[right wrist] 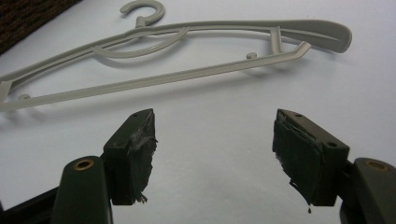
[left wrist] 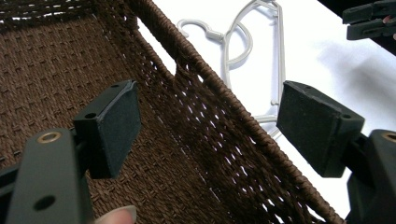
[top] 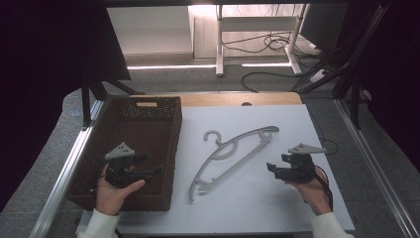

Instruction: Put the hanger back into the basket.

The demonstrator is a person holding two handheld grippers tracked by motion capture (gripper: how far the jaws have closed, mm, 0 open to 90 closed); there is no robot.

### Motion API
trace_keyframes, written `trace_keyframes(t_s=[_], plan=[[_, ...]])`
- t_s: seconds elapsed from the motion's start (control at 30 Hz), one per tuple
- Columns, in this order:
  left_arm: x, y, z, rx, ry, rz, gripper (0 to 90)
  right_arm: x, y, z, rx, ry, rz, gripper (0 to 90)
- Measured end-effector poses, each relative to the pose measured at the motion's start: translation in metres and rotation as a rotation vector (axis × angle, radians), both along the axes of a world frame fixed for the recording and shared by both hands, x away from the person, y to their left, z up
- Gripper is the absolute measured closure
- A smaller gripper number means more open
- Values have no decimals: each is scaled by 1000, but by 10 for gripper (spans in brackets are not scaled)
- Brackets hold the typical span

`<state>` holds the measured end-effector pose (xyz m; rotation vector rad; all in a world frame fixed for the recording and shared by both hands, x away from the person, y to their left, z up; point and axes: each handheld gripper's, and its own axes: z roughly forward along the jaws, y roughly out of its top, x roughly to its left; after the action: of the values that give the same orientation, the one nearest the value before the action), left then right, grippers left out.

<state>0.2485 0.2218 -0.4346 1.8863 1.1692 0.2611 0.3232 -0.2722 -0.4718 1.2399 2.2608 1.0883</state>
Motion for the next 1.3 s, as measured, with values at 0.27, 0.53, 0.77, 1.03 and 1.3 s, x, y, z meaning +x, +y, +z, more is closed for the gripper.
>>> trace_keyframes(t_s=[0.27,0.53,0.77,1.03,1.3], plan=[[-4,1,1,-4,-5,12,212,0,2,-2,-10,0,-20,318],[-8,3,3,0,-23,20,214,-2,11,4,-30,-8,-24,326],[-8,6,4,2,-23,29,215,2,23,15,-32,-22,-26,330],[-8,0,1,29,-13,27,215,22,44,19,-44,15,-19,342],[-12,2,3,25,-22,35,216,41,68,25,-57,33,-53,360]])
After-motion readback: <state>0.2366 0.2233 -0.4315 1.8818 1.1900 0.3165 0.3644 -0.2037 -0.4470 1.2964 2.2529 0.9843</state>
